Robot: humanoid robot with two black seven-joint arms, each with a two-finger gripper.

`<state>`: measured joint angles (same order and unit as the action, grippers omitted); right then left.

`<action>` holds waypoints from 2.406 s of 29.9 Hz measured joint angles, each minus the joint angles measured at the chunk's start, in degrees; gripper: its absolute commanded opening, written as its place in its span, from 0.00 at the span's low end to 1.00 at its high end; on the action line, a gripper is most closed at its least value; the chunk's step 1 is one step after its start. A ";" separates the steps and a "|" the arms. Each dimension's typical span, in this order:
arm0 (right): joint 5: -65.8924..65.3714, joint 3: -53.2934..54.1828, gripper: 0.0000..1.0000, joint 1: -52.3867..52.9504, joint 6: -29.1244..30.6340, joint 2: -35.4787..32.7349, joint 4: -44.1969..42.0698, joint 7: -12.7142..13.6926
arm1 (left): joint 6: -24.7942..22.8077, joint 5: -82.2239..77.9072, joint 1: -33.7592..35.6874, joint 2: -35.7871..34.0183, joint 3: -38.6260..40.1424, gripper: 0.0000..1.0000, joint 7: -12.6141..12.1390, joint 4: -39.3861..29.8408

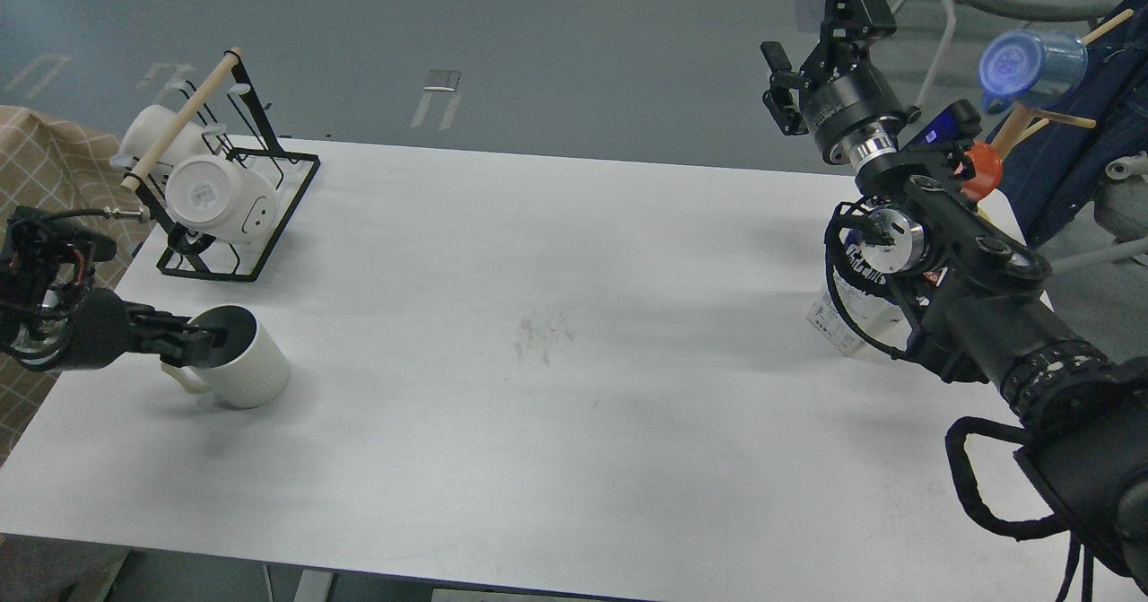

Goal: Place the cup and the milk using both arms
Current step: 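Reach the left gripper down to the tipped white mug and grasp it, then lift the white mug with the left gripper and carry it toward table center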

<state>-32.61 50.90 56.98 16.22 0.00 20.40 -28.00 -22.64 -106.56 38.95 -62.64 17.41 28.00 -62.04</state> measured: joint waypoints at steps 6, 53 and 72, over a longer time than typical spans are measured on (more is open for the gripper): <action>0.00 0.00 1.00 -0.11 -0.05 0.00 0.00 0.00 | 2.19 -0.07 0.40 0.00 0.05 0.00 0.00 -0.95; -0.09 -0.10 1.00 10.42 -1.83 0.00 -2.61 0.00 | -5.36 -15.20 26.11 38.74 -12.15 0.00 0.01 2.66; -0.09 -0.10 1.00 9.69 -1.81 0.00 -2.55 0.00 | -5.32 -15.14 29.27 43.76 -18.09 0.53 -0.02 7.66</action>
<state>-32.70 50.80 66.67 14.42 0.00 17.85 -28.00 -27.97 -121.70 68.22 -18.88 -0.67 27.98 -54.38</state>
